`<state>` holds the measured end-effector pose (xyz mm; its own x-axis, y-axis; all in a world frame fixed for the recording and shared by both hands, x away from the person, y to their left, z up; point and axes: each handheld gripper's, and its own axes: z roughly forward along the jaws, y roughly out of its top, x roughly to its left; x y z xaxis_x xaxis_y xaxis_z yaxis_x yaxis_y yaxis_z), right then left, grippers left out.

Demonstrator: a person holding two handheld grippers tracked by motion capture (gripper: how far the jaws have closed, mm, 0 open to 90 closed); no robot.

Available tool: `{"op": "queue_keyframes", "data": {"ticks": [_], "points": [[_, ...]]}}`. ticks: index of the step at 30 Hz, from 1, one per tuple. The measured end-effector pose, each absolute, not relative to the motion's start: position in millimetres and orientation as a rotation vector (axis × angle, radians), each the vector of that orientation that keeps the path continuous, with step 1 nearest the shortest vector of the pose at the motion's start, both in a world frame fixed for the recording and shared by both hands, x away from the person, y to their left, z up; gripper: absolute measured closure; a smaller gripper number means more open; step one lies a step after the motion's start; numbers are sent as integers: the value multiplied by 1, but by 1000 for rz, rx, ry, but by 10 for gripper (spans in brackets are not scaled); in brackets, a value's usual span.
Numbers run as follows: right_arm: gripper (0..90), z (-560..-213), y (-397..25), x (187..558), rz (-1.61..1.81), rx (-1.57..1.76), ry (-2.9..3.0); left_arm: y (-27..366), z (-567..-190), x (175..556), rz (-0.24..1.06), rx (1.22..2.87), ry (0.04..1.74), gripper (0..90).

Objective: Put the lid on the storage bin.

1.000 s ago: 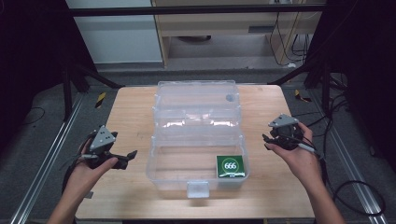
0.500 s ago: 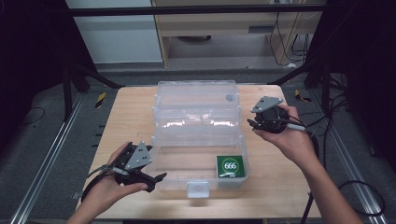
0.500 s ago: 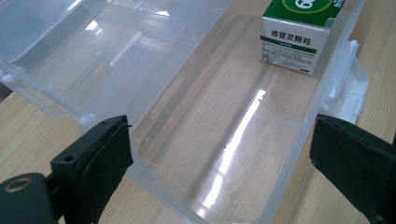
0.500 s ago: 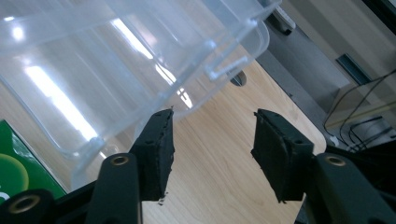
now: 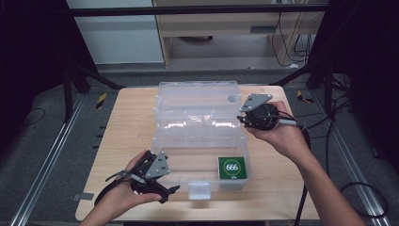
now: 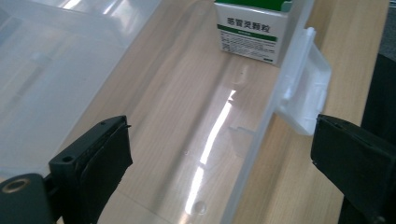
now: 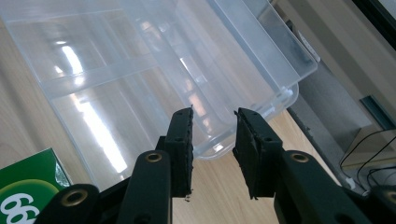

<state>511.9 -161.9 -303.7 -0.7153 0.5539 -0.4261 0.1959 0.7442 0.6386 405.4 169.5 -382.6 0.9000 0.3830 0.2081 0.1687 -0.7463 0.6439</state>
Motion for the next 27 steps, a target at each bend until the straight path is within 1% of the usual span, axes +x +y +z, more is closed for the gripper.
{"op": "queue_keyframes", "data": {"ticks": [3,5,6,7,8,9,10,14,17,20,21,22,27], "points": [[663,-300,-155,515,742,511,2345,170,-385,405,418,2418,389,45],[636,-300,-148,519,729,472,2371,170,-387,405,412,2426,388,54],[595,-300,-141,522,709,443,2384,170,-388,405,407,2431,386,61],[595,-300,-141,522,709,443,2384,170,-388,406,403,2434,383,61],[539,-301,-133,527,684,415,2406,170,-389,406,398,2435,385,68],[504,-301,-129,529,668,406,2409,170,-390,407,393,2442,385,78],[504,-301,-129,529,668,406,2409,171,-391,407,391,2444,387,78],[413,-305,-116,542,606,378,2437,172,-395,408,384,2462,391,92],[391,-311,-110,551,591,365,2477,173,-398,408,376,2468,380,104],[422,-316,-104,557,554,340,2502,173,-400,408,353,2482,369,158],[426,-317,-102,558,540,324,2508,173,-401,408,334,2496,360,210],[452,-318,-101,559,525,311,2513,173,-402,408,330,2504,359,252],[554,-323,-98,561,502,262,2533,172,-405,411,331,2525,357,286]]}}
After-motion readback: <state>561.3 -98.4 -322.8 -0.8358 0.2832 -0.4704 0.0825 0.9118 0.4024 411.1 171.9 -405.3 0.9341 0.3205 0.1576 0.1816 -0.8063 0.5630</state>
